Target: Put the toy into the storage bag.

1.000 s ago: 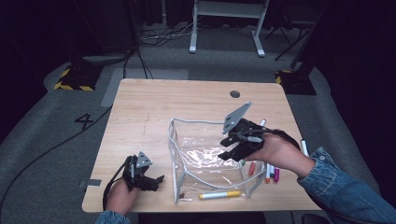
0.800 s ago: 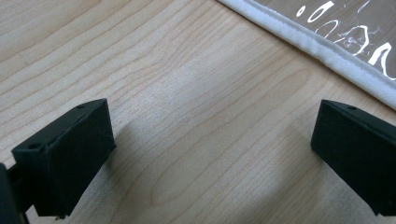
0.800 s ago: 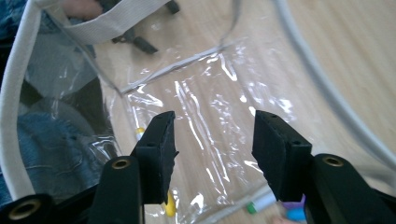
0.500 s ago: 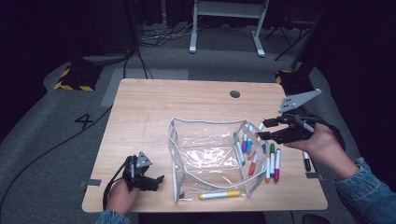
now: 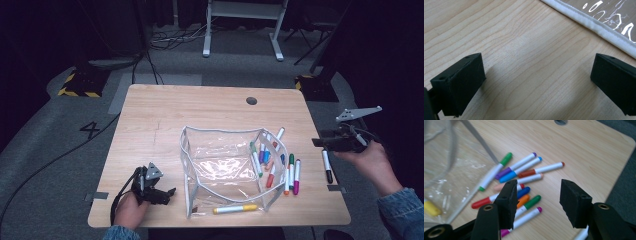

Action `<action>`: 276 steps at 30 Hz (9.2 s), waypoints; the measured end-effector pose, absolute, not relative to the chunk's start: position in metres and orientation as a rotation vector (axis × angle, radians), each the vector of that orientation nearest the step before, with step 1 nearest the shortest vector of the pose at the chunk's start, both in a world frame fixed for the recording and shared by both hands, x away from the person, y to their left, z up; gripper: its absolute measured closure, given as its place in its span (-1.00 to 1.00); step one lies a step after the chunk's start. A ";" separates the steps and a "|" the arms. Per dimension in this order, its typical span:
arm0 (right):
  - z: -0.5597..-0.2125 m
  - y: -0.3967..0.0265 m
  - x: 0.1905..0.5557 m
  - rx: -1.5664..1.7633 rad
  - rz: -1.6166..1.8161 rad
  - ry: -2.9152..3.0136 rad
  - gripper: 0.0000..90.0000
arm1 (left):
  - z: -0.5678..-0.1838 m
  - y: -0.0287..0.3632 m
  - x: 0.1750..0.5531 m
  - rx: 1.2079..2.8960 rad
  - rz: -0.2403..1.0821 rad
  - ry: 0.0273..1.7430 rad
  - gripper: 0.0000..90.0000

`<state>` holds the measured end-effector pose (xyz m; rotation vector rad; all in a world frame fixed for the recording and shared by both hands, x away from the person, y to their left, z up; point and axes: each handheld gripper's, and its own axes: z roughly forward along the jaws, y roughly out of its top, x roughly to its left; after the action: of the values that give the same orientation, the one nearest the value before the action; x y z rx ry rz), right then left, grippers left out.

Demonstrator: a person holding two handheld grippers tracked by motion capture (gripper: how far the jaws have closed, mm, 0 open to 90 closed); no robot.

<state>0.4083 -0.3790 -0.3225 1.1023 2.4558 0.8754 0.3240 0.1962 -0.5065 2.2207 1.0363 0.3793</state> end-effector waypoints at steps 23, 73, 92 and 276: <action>-0.442 -0.444 0.423 1.505 0.526 2.414 0.16 | -0.507 0.196 0.324 2.216 0.378 1.043 -1.00; -0.300 -0.328 0.395 0.995 0.793 2.655 0.70 | -0.507 0.196 0.324 2.217 0.382 1.041 -1.00; -0.258 -0.217 0.371 0.559 0.811 2.835 0.70 | -0.507 0.196 0.324 2.217 0.383 1.042 -1.00; -0.381 -0.358 0.413 1.257 0.648 2.694 0.70 | -0.506 0.196 0.327 2.222 0.379 1.044 -1.00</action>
<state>0.4134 -0.3583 -0.3808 1.2573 2.6935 0.6482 0.3266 0.1961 -0.5062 2.2223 1.0439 0.3786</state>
